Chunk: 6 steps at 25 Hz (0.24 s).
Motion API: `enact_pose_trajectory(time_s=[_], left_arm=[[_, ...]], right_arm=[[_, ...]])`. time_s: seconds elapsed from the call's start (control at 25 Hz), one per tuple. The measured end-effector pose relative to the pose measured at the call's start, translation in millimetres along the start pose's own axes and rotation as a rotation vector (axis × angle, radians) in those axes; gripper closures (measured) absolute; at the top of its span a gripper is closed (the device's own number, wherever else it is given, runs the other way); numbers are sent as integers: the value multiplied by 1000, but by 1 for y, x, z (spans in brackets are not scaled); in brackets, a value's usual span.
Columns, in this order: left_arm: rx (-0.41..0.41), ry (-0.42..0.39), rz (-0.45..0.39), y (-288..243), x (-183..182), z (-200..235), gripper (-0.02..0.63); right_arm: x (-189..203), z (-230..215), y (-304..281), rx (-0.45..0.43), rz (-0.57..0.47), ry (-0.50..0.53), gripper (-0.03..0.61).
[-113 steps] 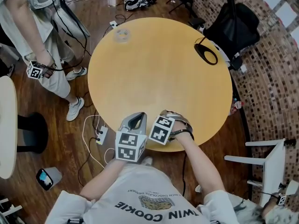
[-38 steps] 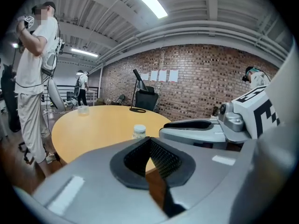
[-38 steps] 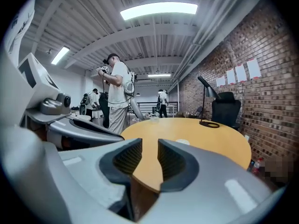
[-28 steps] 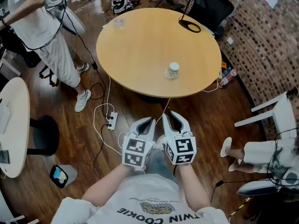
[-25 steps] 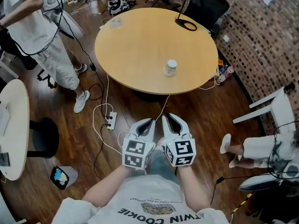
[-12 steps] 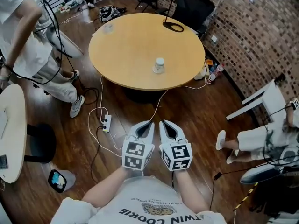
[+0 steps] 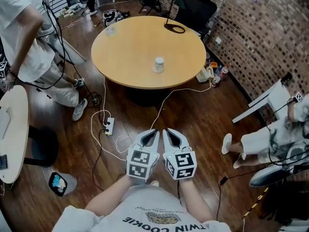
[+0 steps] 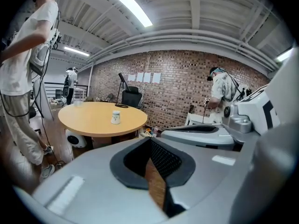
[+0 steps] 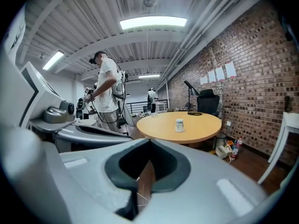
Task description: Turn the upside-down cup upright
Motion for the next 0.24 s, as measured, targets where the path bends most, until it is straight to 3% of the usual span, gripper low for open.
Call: enact_pose_trajectory(time_s=[0.24], left_arm=[[-11,-2,2,8,-4,-14,607]], right_arm=[[1,0,16,-14,-3,-5,575]])
Point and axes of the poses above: the fingertips, and each gripper's own axes: y backward along the fingers, z to its left, x out of its underside, the point moved 7 cm from there along y, backward along the fingers, and after that the axes turned 14 degrees about -x, right-handed, at the moved point
